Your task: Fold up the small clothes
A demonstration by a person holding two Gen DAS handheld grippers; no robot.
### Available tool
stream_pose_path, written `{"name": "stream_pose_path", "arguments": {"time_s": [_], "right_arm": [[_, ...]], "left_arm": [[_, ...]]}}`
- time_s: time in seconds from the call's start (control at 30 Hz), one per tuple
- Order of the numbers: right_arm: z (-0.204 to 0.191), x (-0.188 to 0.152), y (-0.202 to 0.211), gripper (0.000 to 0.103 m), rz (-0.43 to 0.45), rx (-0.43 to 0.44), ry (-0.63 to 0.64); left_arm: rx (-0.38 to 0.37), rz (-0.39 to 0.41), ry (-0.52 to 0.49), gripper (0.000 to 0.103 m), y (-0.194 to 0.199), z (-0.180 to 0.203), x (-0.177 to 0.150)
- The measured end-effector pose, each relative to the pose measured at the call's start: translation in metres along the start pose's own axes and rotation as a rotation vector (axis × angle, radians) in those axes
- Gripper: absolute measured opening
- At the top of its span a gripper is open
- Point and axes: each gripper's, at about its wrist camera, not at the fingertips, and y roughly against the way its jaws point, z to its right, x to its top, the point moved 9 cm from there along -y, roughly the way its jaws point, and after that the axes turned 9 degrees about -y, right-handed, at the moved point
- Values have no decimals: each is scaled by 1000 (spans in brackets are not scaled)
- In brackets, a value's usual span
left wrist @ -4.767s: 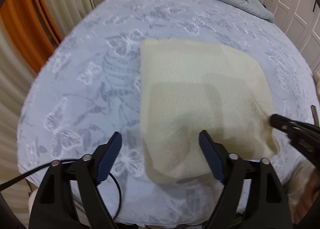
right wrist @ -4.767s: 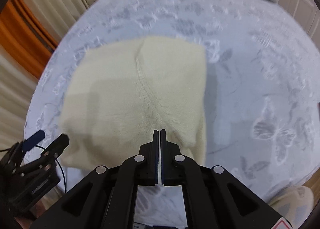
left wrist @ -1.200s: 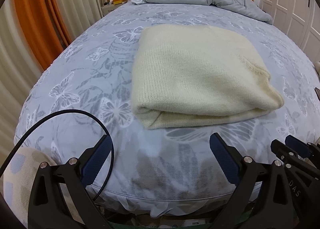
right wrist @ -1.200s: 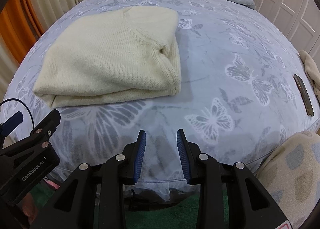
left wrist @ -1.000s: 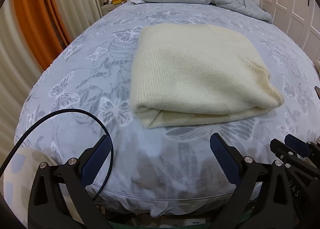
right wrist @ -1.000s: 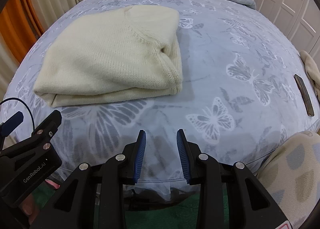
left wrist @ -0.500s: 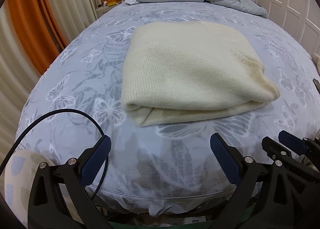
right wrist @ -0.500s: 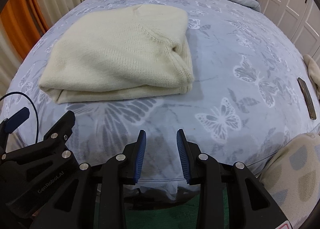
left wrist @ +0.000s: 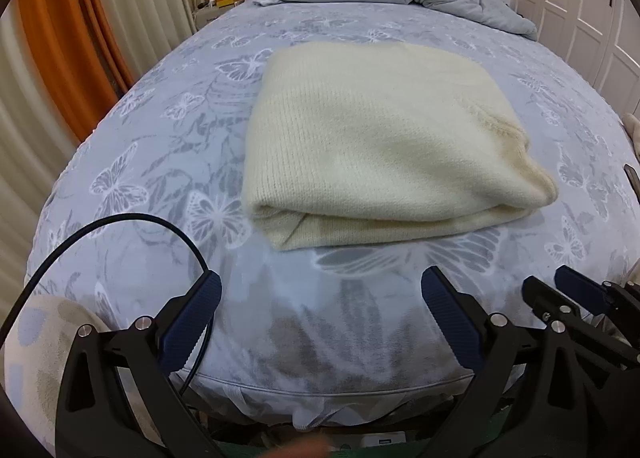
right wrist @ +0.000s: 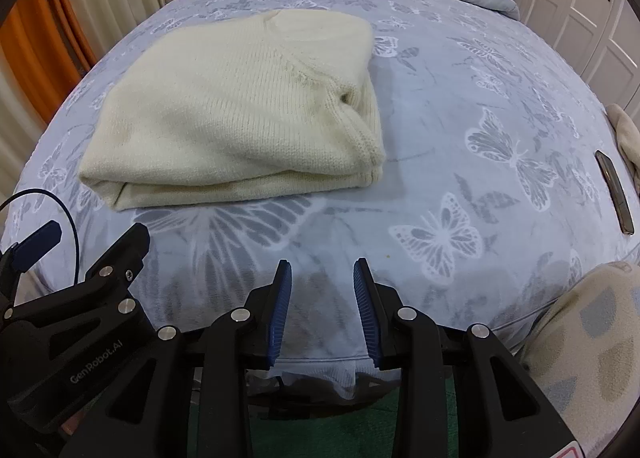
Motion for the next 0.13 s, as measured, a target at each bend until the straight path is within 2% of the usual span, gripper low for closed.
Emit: {"name": "stream_pose_path", "arguments": {"time_s": [0.13], "right_arm": [[3,1,-1,34,-1,-1,-8]], "left_arm": [[11,-6,4,98,-1,-2,-1]]}}
